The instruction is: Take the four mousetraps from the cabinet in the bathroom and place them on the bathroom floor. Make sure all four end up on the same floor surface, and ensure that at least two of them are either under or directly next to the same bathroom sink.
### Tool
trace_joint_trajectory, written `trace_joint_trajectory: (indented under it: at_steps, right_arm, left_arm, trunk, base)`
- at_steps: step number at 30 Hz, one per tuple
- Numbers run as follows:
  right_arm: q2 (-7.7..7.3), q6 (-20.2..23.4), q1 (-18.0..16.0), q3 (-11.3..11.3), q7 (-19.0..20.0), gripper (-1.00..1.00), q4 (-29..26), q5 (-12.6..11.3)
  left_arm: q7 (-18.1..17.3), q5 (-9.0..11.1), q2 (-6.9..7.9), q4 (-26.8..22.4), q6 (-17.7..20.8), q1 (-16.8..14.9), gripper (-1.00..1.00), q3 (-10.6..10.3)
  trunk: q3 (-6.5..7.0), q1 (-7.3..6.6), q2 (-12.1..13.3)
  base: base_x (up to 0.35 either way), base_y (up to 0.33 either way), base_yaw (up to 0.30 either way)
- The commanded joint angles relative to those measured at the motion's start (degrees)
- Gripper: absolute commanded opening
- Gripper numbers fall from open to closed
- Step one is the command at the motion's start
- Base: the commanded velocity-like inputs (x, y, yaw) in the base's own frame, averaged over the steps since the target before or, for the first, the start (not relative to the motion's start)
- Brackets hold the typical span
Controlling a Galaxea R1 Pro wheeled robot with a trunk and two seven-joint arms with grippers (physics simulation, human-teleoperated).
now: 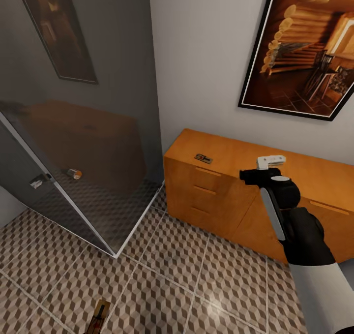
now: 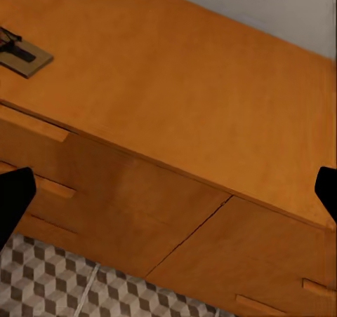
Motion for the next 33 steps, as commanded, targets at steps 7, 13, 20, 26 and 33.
trace_joint_trajectory:
  at_steps: [7,13,20,26,33]
  right_arm:
    - [-0.06,0.9,-8.7,0.1,-0.5,1.00,3.7,-0.5]
    - [-0.06,0.9,-15.4,0.1,-0.4,1.00,11.2,-0.5]
    - [-0.03,0.7,-22.8,0.1,1.1,1.00,22.6,-0.7]
    - [-0.04,0.6,-24.6,0.2,8.2,1.00,27.2,-0.7]
    - [-0.12,0.6,-24.8,0.3,13.9,1.00,27.8,-0.7]
  left_arm:
    - [-0.1,0.4,-0.04,0.2,-0.2,-0.1,-1.00,-0.4]
    - [-0.1,0.4,-0.04,0.2,-0.2,-0.1,-1.00,-0.5]
    - [-0.1,0.4,-0.04,0.2,-0.2,-0.1,-1.00,-0.5]
    - [-0.1,0.4,-0.04,0.2,-0.2,-0.1,-1.00,-0.5]
    - [-0.1,0.4,-0.04,0.2,-0.1,-0.1,-1.00,-0.5]
  trunk:
    - [-0.10,0.03,-0.1]
    - [-0.10,0.03,-0.1]
    - [-0.10,0.03,-0.1]
    - [-0.10,0.03,-0.1]
    - [-0.10,0.03,-0.1]
  base:
    - [0.000,0.000,0.000]
    - [0.000,0.000,0.000]
    - [0.000,0.000,0.000]
    - [0.000,0.000,0.000]
    - [0.000,0.000,0.000]
